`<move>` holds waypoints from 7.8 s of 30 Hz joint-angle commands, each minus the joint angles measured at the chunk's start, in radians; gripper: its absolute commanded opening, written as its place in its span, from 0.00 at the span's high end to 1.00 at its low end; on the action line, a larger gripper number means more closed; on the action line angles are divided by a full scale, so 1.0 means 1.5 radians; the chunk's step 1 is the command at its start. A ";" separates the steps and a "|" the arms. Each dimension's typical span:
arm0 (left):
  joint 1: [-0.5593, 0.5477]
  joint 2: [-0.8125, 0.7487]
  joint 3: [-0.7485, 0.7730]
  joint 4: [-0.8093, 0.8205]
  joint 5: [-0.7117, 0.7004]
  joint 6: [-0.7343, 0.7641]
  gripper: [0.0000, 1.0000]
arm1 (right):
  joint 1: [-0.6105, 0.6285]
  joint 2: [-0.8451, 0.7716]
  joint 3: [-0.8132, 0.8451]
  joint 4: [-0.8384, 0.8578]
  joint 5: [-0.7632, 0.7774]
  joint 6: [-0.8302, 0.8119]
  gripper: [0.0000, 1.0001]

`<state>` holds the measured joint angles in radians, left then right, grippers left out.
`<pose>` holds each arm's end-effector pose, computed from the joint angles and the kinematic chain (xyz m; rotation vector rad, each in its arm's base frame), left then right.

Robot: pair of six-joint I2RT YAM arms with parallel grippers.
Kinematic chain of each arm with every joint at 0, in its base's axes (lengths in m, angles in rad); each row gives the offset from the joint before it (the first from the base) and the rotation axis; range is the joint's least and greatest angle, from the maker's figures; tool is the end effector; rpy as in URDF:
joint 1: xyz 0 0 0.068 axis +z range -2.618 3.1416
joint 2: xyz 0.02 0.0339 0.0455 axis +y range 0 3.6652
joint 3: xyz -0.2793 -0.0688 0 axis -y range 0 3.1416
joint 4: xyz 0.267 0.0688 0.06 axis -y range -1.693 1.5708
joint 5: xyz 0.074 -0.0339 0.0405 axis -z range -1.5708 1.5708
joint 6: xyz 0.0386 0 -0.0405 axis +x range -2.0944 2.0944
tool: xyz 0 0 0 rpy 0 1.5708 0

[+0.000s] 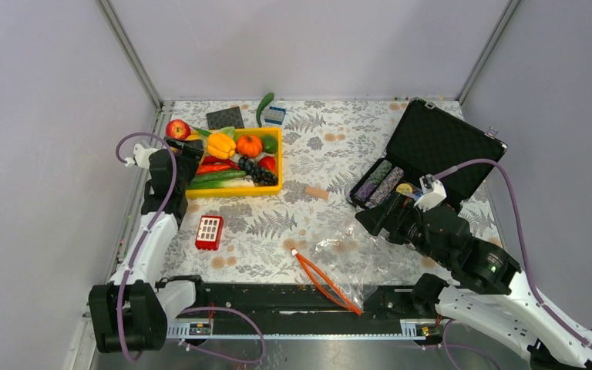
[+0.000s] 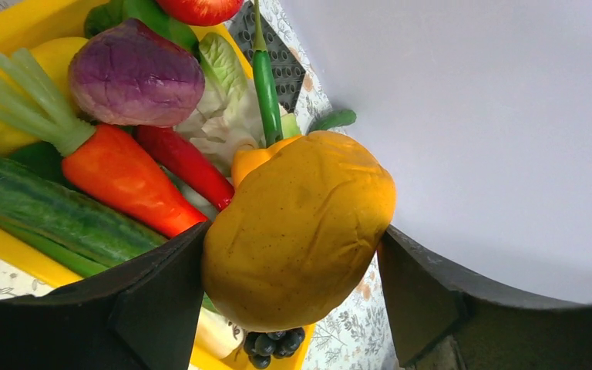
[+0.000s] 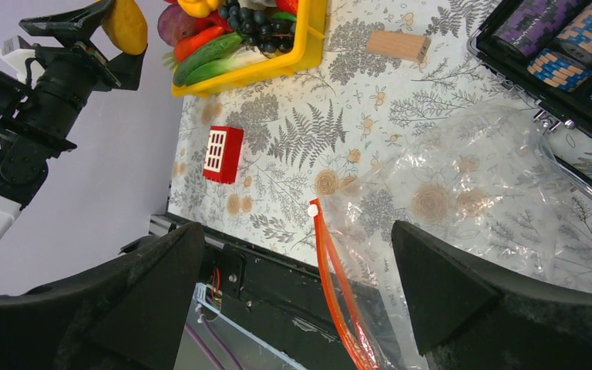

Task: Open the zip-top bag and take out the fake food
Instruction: Place the fake vegetable in the bin, then pick up the distractor at the center of the board.

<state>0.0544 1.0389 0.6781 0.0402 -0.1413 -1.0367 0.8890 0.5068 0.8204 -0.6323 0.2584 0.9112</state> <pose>0.2552 0.0193 0.2807 -1.0809 1.5916 -0.5341 0.0814 0.0846 0.3536 0.2094 1.9911 0.9681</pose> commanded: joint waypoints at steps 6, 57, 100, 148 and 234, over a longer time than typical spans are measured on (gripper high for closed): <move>0.005 0.069 -0.009 0.111 0.007 -0.100 0.43 | -0.001 -0.008 -0.005 -0.001 0.034 -0.008 0.01; 0.007 0.128 0.059 0.014 -0.014 -0.098 0.12 | -0.001 -0.023 -0.021 0.000 0.033 0.004 0.02; 0.004 0.069 0.404 -0.303 0.185 0.278 0.11 | -0.001 0.090 0.057 -0.023 0.037 -0.072 0.02; -0.100 1.043 1.228 -0.213 0.301 0.394 0.27 | -0.011 0.199 0.043 -0.057 0.018 -0.092 0.00; -0.307 -0.062 0.015 -0.545 -0.289 0.135 0.05 | -0.153 0.309 0.018 0.109 -0.282 -0.213 0.08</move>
<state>-0.3985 0.9031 0.6804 -0.8387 -0.4034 -0.8368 0.6643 0.9844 0.8425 -0.4873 -0.1169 0.5926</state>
